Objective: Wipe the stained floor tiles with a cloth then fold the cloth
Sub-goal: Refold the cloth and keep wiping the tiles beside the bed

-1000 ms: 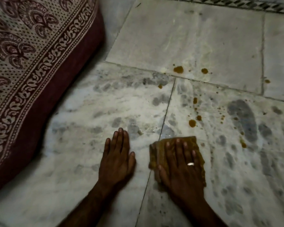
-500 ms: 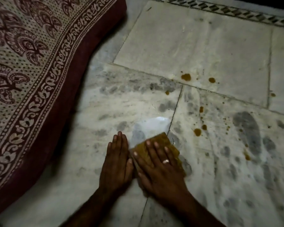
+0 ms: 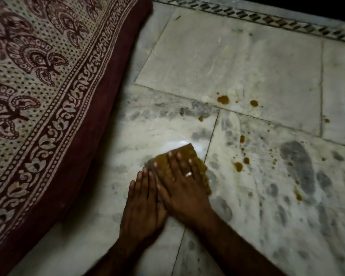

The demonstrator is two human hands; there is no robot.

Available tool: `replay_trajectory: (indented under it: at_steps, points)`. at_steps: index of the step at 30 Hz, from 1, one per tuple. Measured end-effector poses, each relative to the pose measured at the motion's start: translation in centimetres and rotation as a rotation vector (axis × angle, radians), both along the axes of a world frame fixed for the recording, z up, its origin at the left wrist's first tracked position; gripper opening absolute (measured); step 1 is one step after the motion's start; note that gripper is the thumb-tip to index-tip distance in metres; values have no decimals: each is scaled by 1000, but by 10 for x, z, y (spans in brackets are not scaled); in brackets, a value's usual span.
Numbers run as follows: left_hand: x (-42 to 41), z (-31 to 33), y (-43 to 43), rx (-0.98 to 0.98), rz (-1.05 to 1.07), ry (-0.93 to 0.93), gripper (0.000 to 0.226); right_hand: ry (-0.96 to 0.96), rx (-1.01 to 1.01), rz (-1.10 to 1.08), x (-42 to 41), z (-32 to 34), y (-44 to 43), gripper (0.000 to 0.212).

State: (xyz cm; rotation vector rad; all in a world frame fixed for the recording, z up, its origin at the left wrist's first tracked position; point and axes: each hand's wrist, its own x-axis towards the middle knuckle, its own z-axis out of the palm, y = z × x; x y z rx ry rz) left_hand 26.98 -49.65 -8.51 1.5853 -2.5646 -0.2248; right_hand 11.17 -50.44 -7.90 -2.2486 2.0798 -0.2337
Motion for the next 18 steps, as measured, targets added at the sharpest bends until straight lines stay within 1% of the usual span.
replay_trajectory:
  at_steps: [2, 3, 5, 7, 9, 11, 14, 18]
  points:
    - [4, -1, 0, -3, -56, -4, 71, 24, 7, 100, -16, 2, 28, 60]
    - [6, 0, 1, 7, -70, -15, 73, 40, 14, 113, -29, 2, 39, 60]
    - [5, 2, -1, 37, -69, -21, 76, 67, 31, 37, -61, 3, 42, 60]
    - [3, 4, -2, 58, -58, -16, 77, 65, 42, -106, -81, 0, 19, 60]
    - [1, 5, -3, 67, -50, -13, 77, 33, 49, -213, -78, 0, -21, 60]
    - [1, 5, -4, 73, -38, -10, 77, -8, 60, -242, -60, -1, -58, 61]
    - [0, 5, -6, 52, -18, 3, 76, 0, 42, -149, -30, -2, -63, 62]
    - [-1, 5, -7, 33, -4, 19, 71, 25, -9, 48, -28, 1, 11, 61]
